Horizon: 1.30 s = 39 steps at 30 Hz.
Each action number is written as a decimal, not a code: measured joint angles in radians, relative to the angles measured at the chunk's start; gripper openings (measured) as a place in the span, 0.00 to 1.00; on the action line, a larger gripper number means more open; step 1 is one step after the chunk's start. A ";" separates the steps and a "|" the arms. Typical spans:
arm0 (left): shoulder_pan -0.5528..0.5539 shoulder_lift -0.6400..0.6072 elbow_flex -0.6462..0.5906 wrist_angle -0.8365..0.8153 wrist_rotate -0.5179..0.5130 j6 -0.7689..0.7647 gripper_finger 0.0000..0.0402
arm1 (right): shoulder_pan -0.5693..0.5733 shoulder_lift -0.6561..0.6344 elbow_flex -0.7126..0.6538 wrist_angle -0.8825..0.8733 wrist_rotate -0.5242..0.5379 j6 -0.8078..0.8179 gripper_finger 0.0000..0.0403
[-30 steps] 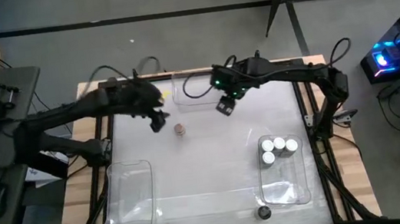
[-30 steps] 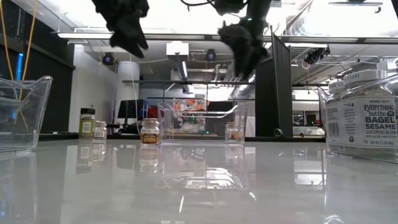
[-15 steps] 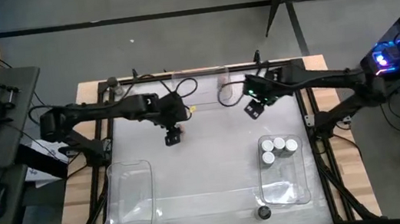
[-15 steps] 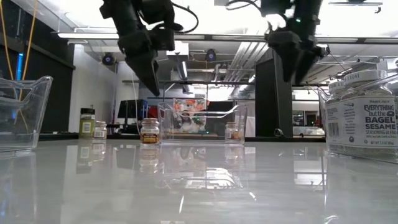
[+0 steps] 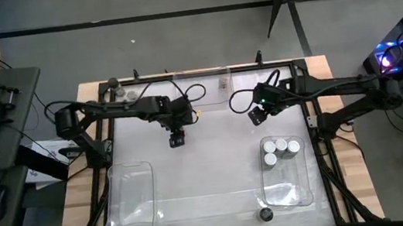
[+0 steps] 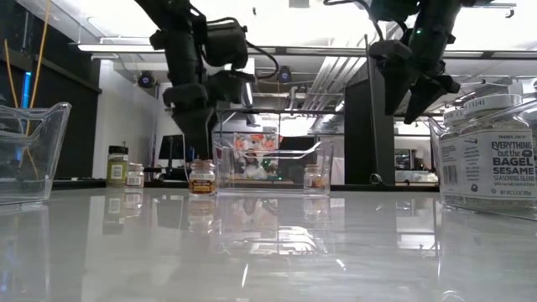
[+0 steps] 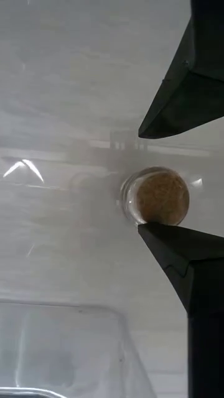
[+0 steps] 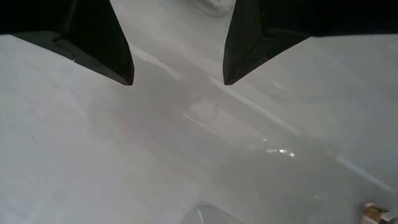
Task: Sort spices by type
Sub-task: Put the brown seasoning bottle into the top transparent bin
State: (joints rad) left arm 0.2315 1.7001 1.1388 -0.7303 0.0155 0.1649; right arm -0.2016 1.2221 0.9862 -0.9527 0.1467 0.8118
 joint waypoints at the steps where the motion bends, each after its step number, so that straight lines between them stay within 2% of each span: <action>1: 0.003 0.009 0.002 0.004 -0.004 0.002 0.56 | 0.000 0.001 -0.001 0.001 0.000 0.000 0.60; 7: 0.018 0.053 -0.003 0.044 -0.024 -0.031 0.56 | 0.000 0.001 -0.001 0.019 0.000 0.002 0.60; 16: 0.017 0.095 -0.001 -0.043 -0.026 -0.034 0.56 | 0.000 0.001 -0.001 0.038 0.002 0.001 0.60; 26: 0.017 0.129 -0.001 0.005 -0.027 -0.056 0.56 | 0.000 0.002 -0.001 0.043 0.003 0.002 0.60; 29: 0.017 0.154 -0.001 -0.012 -0.027 -0.057 0.51 | 0.000 0.002 -0.001 0.045 0.003 0.001 0.60; 34: 0.014 0.155 -0.001 0.001 -0.027 -0.084 0.35 | 0.000 0.002 -0.001 0.045 0.005 0.000 0.60; 39: 0.014 0.100 -0.001 -0.002 -0.011 -0.104 0.34 | 0.000 0.002 -0.001 0.047 0.006 0.000 0.60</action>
State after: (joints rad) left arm 0.2459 1.7996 1.1378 -0.7318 0.0041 0.0604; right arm -0.2020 1.2240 0.9855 -0.9062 0.1524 0.8120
